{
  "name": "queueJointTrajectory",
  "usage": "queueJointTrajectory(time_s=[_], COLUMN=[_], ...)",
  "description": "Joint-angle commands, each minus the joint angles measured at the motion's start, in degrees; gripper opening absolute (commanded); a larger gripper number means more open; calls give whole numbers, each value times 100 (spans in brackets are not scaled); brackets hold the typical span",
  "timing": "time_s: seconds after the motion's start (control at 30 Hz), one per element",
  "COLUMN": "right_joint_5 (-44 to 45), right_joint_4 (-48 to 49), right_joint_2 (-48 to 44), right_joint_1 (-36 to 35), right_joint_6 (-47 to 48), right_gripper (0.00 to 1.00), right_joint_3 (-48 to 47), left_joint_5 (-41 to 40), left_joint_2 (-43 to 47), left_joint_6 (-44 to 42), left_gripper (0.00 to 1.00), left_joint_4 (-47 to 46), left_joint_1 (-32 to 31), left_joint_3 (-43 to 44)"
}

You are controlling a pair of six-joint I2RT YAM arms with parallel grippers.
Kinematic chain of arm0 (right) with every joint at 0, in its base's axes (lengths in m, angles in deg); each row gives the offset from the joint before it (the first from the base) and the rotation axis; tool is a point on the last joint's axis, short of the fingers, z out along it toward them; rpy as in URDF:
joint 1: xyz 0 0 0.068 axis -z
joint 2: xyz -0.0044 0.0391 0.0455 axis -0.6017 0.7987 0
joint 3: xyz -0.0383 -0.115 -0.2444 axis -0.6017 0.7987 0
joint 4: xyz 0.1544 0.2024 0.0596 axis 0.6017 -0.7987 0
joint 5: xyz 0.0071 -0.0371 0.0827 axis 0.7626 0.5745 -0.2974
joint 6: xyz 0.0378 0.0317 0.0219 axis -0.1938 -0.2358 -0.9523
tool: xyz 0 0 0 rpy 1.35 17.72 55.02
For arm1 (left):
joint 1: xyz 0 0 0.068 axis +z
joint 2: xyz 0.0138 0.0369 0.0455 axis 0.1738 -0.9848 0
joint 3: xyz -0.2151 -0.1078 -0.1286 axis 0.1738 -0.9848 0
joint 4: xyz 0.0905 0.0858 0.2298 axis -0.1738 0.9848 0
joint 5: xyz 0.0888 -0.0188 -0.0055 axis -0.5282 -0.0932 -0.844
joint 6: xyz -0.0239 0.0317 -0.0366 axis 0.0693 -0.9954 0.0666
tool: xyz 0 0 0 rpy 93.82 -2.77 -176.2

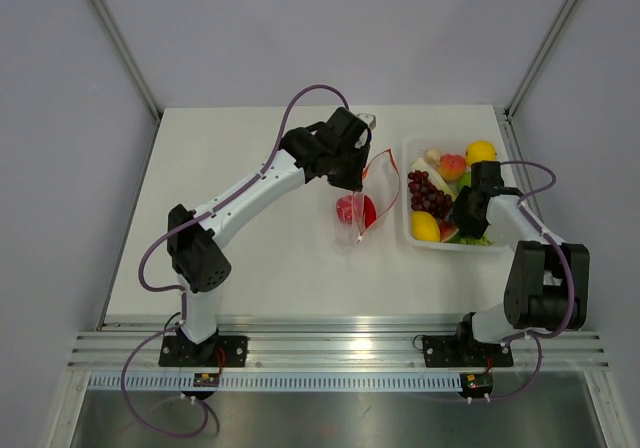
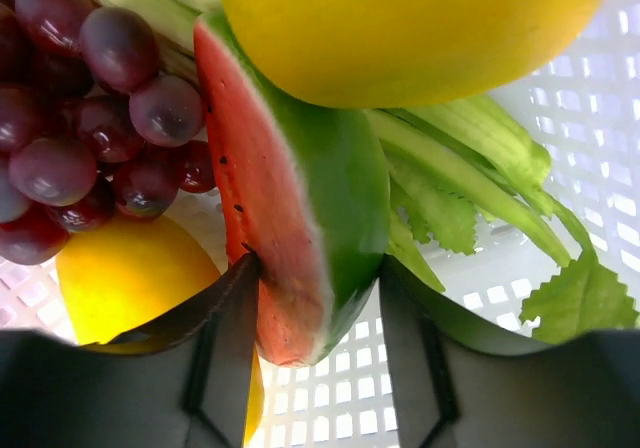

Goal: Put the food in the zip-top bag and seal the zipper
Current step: Pick up the fake fruit from the bin.

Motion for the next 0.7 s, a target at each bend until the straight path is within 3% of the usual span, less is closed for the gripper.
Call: queueJointTrajectory(time_s=[0.0,0.27,0.67], right_joint_5=[132,308,440], right_joint_4=[127,-531,-1349], right_joint_2=[-121,-1060,-1949], right_joint_1=[45,45,45], right_joint_6=[41,76,278], right_gripper=[44,13,5], right_joint_3=[-109,-504,-1330], left_joint_5=[57,49,180], left_joint_2=[334,290,-61], left_joint_6=[-60,-69,-60], left_gripper=[0,0,0], left_joint_4=[-186,-195,-45], left_joint_1=[-23,-41,-129], left_joint_3=[-16,63,573])
